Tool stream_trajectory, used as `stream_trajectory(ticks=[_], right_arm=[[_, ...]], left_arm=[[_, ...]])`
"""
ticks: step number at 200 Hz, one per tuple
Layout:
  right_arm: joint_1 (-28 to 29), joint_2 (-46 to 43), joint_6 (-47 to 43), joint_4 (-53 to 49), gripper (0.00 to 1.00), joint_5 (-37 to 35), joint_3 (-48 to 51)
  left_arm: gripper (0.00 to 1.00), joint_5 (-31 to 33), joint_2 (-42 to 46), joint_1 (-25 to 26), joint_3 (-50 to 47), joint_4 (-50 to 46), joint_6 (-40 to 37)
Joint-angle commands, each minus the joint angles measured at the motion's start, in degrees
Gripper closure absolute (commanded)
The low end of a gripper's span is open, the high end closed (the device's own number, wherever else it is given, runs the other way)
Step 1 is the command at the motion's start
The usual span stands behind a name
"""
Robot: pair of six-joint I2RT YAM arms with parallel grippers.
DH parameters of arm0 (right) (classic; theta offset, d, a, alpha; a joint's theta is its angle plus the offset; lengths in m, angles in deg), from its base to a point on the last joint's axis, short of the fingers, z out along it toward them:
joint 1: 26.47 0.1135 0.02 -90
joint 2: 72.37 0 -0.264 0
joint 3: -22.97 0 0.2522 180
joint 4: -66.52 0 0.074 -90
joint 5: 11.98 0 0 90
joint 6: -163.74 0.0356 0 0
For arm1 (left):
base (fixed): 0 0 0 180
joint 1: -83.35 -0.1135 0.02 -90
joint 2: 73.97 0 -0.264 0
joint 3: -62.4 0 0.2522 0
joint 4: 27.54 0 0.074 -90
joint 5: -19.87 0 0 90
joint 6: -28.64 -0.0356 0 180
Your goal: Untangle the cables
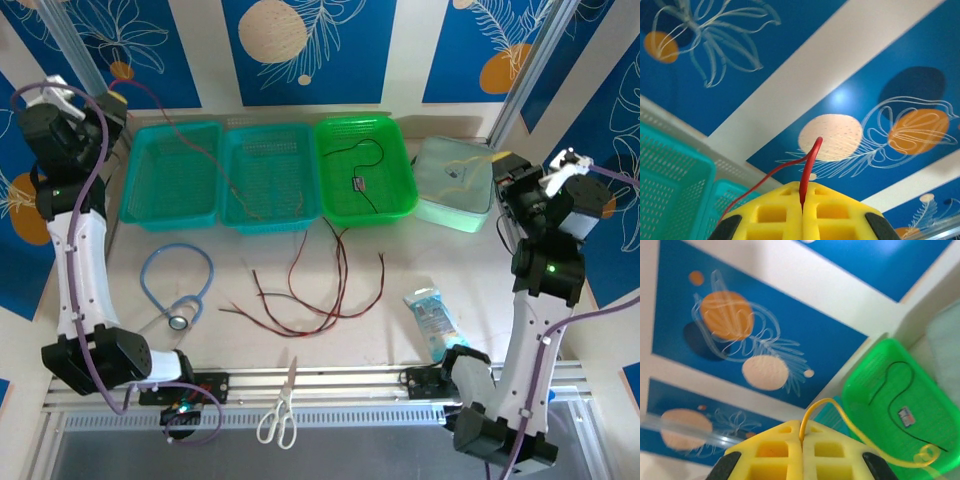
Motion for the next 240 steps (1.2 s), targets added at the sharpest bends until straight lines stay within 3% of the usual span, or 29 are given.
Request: stream_trajectory(ticks=[1, 54, 101, 165, 200, 240], right_arm=[[5.2, 2.0, -3.7, -0.2, 1.0, -2.7, -3.8], [18.3, 9.8, -7.4, 0.4, 1.0, -5.2, -12.5], [22.7, 14.1, -7.9, 1.5, 1.0, -4.5, -14.2], [24.9, 16.7, -8.1, 1.5, 1.0, -3.0, -15.1], [26.1, 18.1, -8.1, 1.3, 1.0, -2.7, -16.4], [29.0, 20.3, -7.4, 1.5, 1.0, -1.6, -19.2]], left_arm=[[1.0, 1.7, -1.9, 0.1, 8.0, -3.6, -5.1], [1.0, 6.2, -5.4, 0.1, 19.3, -8.2, -10.7], [1.0, 9.3, -6.9, 0.3, 19.3, -7.5, -13.1], [1.0, 10.0, -9.2, 1.0, 2.4, -5.9, -14.5], [1.0, 19.6, -8.5, 5.0, -6.2, -6.9, -19.3], [1.0, 15.5, -13.4, 5.5, -9.8, -9.3, -16.8]])
